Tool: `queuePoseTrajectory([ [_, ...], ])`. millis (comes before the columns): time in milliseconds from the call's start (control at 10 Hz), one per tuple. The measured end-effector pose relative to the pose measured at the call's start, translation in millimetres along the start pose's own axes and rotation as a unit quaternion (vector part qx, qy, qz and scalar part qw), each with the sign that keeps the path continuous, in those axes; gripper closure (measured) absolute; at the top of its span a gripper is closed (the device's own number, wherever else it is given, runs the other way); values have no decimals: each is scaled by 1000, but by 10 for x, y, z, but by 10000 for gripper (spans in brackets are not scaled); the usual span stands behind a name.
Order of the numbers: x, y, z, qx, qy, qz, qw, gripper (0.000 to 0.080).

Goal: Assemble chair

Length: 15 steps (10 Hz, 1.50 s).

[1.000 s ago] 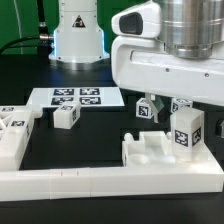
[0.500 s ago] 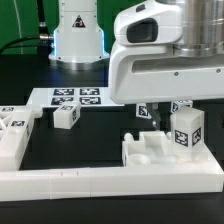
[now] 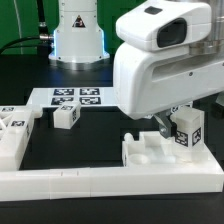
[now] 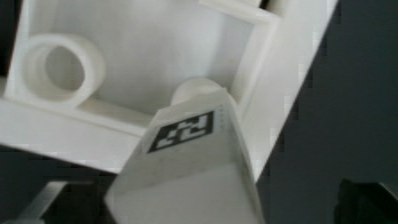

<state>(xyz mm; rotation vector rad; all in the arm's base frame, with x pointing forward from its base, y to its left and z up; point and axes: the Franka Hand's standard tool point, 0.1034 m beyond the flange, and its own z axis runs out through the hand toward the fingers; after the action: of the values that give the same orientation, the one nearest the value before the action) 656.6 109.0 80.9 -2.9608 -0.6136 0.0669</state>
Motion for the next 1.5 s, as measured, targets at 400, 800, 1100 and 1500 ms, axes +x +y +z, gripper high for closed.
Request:
queuePoseTrajectory([
  [400,-6,16,5,0,0,-32,999,373],
  [800,-11,15,8,3,0,40,999,510],
  [1100,-20,33,11,7,-1,252,968,510],
  [1500,-29,42,11,5,-8,410,912,508],
])
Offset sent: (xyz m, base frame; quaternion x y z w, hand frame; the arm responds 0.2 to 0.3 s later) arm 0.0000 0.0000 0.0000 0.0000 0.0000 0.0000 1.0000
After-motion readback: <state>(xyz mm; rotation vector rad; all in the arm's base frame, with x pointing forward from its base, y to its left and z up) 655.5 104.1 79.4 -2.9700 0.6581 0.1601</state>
